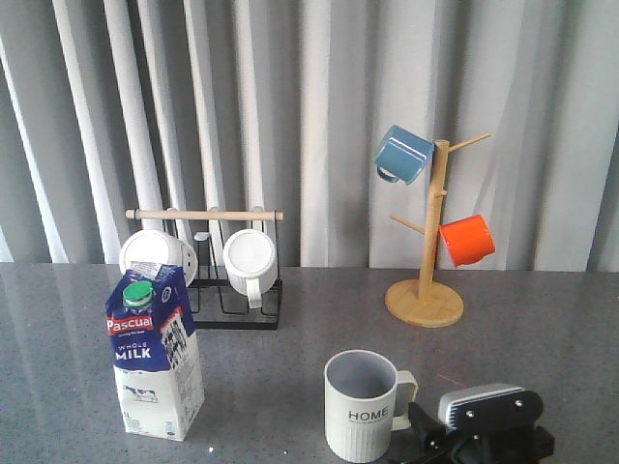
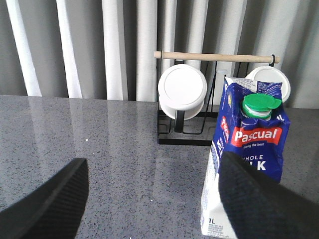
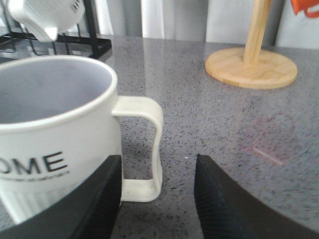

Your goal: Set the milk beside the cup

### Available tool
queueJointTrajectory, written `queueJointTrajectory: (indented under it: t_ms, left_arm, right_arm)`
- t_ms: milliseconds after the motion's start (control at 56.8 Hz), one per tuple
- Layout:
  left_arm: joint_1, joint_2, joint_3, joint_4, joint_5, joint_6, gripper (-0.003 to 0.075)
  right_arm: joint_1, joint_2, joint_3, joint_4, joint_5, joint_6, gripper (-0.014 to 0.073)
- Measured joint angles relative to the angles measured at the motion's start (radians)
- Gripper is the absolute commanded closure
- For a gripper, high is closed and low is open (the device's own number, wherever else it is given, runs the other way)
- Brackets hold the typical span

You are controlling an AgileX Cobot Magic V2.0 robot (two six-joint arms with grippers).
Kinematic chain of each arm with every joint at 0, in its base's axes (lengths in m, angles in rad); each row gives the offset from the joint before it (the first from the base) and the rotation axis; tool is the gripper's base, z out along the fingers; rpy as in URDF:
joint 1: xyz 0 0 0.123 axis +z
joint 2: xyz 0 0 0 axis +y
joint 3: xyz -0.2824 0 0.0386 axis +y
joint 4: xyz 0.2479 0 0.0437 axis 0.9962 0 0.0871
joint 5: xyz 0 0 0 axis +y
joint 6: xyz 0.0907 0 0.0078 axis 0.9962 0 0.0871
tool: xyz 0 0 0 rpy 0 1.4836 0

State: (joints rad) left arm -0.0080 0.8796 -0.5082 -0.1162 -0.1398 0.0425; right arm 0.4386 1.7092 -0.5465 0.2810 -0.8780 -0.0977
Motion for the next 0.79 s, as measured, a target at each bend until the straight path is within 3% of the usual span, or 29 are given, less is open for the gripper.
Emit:
queueJointTrajectory:
  t_ms: [281, 422, 528, 651, 792]
  left_arm:
    - [0.000, 0.000, 0.000, 0.000, 0.000, 0.000, 0.0208]
    - [0.000, 0.000, 0.000, 0.000, 0.000, 0.000, 0.0208]
    - [0.000, 0.000, 0.000, 0.000, 0.000, 0.000, 0.0208]
    - [0.000, 0.000, 0.000, 0.000, 0.000, 0.000, 0.0208]
    - [0.000, 0.000, 0.000, 0.000, 0.000, 0.000, 0.0208]
  right_arm:
    - [-0.219, -0.392, -0.026, -0.292, 0.368, 0.002, 0.0239]
    - [-0.338, -0.551, -0.101, -0.401, 0.558, 0.098, 0.0270]
    - [-0.407, -0.649, -0.121, -0.442, 0.624, 0.215, 0.0373]
    - [-0.427, -0.766, -0.123, -0.478, 0.674, 0.260, 0.0611]
    - [-0.427, -0.861, -0.123, -0.481, 0.756, 0.266, 0.0602]
